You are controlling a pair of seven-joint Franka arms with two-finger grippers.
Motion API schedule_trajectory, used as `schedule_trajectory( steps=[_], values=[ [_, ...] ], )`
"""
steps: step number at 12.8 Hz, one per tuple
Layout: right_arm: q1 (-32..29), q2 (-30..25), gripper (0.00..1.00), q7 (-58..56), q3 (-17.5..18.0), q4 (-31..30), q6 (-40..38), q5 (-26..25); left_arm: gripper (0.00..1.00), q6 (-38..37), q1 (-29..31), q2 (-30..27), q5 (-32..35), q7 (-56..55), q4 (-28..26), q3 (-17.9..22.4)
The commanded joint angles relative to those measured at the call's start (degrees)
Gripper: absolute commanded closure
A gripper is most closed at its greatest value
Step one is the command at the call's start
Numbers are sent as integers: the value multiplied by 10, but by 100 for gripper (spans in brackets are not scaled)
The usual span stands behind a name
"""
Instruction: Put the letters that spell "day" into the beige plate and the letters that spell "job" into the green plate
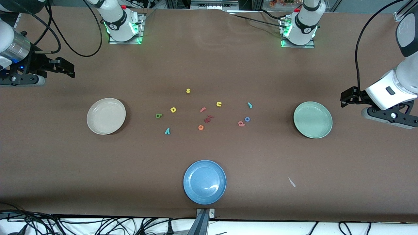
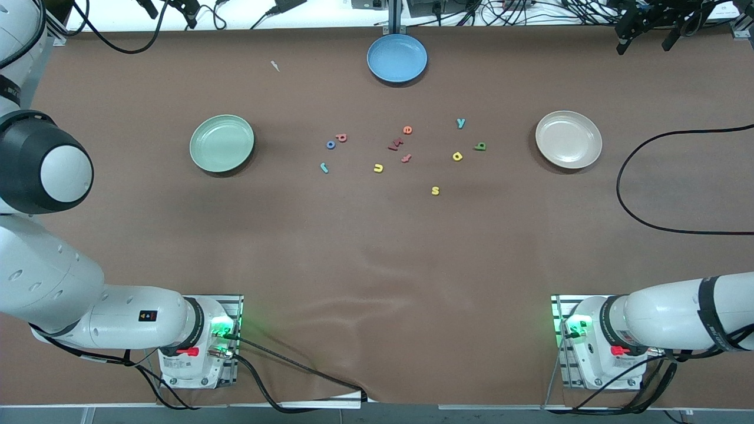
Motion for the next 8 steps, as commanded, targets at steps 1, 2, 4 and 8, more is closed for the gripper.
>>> schedule_trajectory(
  steps=[1,2,4,8],
  values=[
    [-6,5,0,2,1,12,-4,12,0,0,-2,2,14,14,5,-1],
    [-6,5,0,2,0,12,-4,12,0,0,0,2,14,14,5,0],
    [-6,5,0,1,1,12,-4,12,0,0,2,2,12,13,5,0],
    [-6,5,0,0,0,12,-4,12,0,-2,7,3,11,9,2,2]
  ],
)
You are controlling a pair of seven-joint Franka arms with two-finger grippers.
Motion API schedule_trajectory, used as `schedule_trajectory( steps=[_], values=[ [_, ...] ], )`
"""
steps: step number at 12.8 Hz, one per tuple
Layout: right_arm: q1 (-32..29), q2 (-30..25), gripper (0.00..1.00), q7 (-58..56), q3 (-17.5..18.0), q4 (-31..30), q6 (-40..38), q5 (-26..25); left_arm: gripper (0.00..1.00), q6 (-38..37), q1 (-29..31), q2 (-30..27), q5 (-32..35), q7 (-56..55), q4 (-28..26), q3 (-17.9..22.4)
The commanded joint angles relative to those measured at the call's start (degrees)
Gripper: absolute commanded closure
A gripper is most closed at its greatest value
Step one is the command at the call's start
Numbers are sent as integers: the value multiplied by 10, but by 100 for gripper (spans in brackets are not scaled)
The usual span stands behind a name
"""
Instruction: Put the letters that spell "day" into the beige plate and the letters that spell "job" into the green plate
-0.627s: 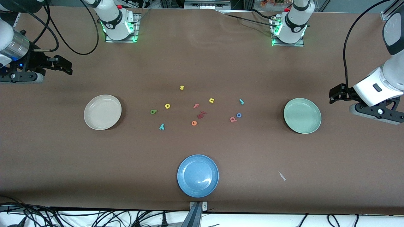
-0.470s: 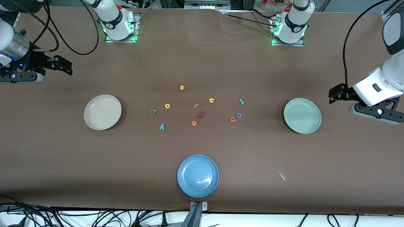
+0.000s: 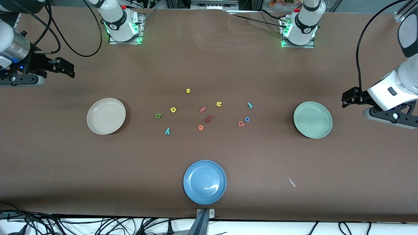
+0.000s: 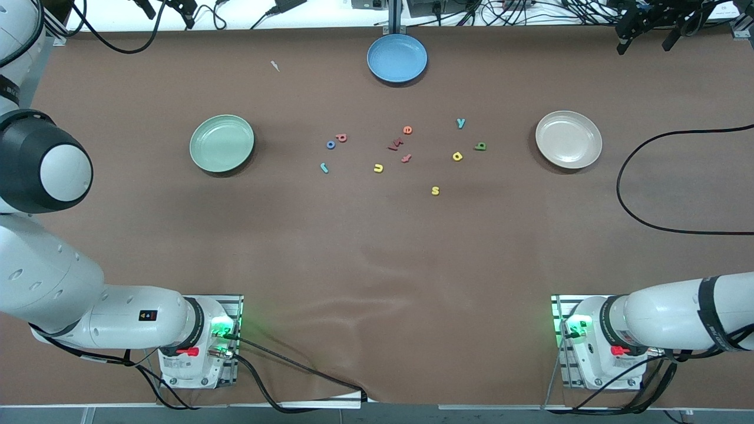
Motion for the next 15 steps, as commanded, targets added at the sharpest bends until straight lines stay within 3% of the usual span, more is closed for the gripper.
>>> schedule_trajectory(
  steps=[1,15],
  values=[
    [-6,5,0,1,2,12,-4,12,0,-2,0,1,11,8,2,1],
    [-6,5,0,1,2,12,-5,12,0,3,11,1,-6,16,2,1]
  ],
)
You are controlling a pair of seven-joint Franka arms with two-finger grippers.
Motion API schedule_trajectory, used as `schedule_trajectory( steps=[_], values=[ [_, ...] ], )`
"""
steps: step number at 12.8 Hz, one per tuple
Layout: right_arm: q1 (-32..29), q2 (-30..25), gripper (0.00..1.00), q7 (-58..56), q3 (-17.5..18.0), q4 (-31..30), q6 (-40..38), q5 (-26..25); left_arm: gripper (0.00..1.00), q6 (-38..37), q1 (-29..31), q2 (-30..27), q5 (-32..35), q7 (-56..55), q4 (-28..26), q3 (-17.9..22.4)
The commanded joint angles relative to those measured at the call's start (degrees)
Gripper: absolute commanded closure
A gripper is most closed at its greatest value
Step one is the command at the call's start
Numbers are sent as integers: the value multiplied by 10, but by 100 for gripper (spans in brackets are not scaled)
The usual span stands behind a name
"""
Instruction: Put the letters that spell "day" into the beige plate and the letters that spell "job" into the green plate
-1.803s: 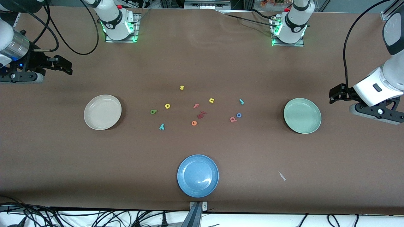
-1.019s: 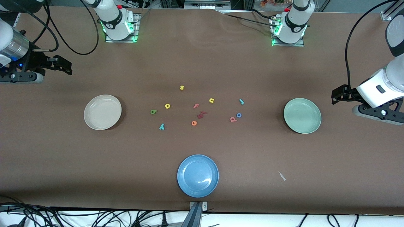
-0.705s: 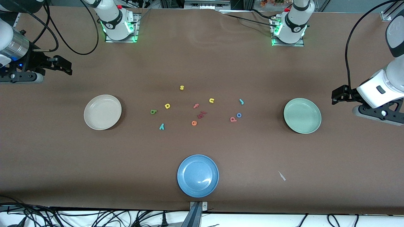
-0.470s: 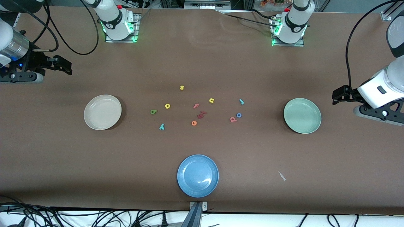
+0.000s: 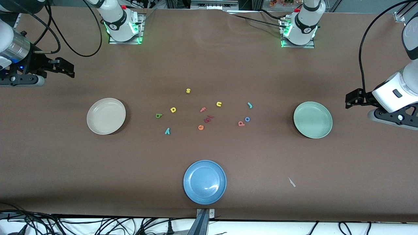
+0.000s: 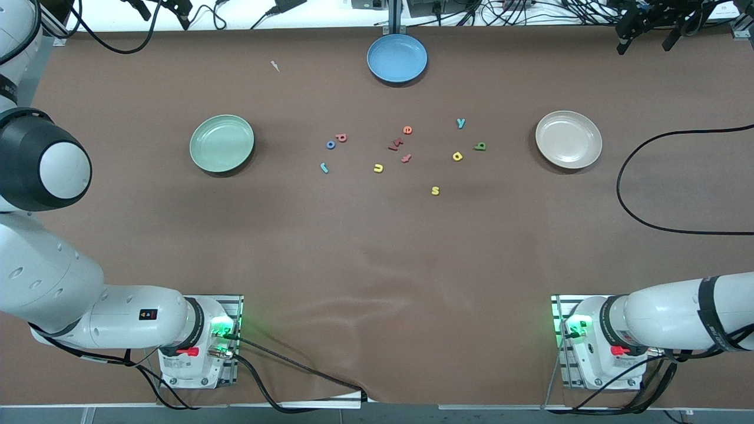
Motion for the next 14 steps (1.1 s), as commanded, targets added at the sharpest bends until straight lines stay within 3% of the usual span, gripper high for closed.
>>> schedule_trajectory(
  steps=[1,14],
  values=[
    [-6,5,0,1,2,12,-5,12,0,3,3,-2,-6,15,2,0],
    [-6,5,0,1,2,12,-5,12,0,3,14,-1,-4,16,3,1]
  ],
)
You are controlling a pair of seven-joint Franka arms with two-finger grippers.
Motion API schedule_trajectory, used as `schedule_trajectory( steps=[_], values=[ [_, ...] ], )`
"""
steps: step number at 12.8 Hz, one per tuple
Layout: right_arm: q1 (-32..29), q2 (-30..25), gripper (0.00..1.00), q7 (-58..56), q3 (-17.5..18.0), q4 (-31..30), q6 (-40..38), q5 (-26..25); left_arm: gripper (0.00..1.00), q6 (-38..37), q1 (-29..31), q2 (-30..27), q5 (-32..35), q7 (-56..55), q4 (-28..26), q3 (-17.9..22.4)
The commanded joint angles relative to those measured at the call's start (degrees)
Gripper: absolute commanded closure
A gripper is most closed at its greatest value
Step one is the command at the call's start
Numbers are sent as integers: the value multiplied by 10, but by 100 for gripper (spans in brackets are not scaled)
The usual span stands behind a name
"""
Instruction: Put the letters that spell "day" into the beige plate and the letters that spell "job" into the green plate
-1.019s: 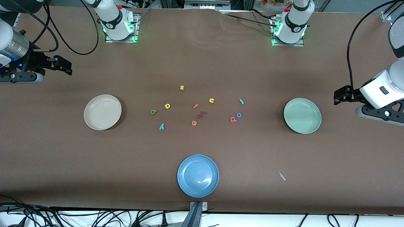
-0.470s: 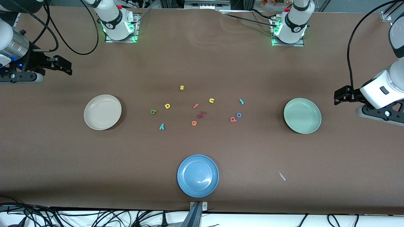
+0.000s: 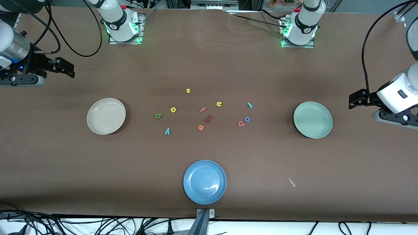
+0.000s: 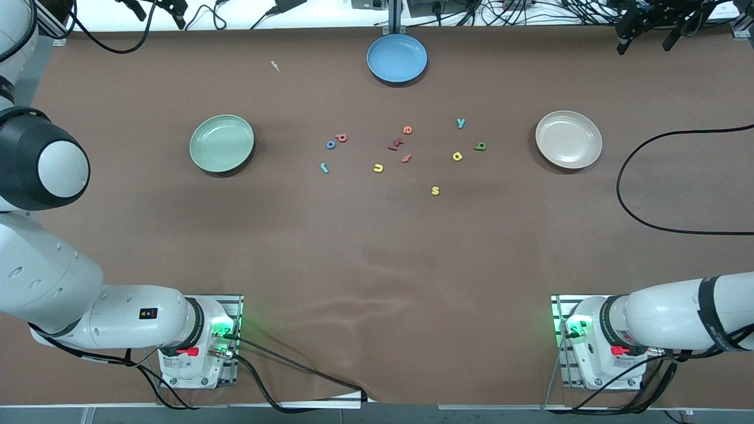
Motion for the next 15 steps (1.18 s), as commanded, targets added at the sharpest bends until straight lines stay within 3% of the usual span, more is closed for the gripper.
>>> schedule_trajectory(
  steps=[1,15],
  values=[
    [-6,5,0,1,2,12,-5,12,0,3,2,-1,-3,15,2,0],
    [-6,5,0,1,2,12,-5,12,0,2,32,-5,-7,14,5,0]
  ],
)
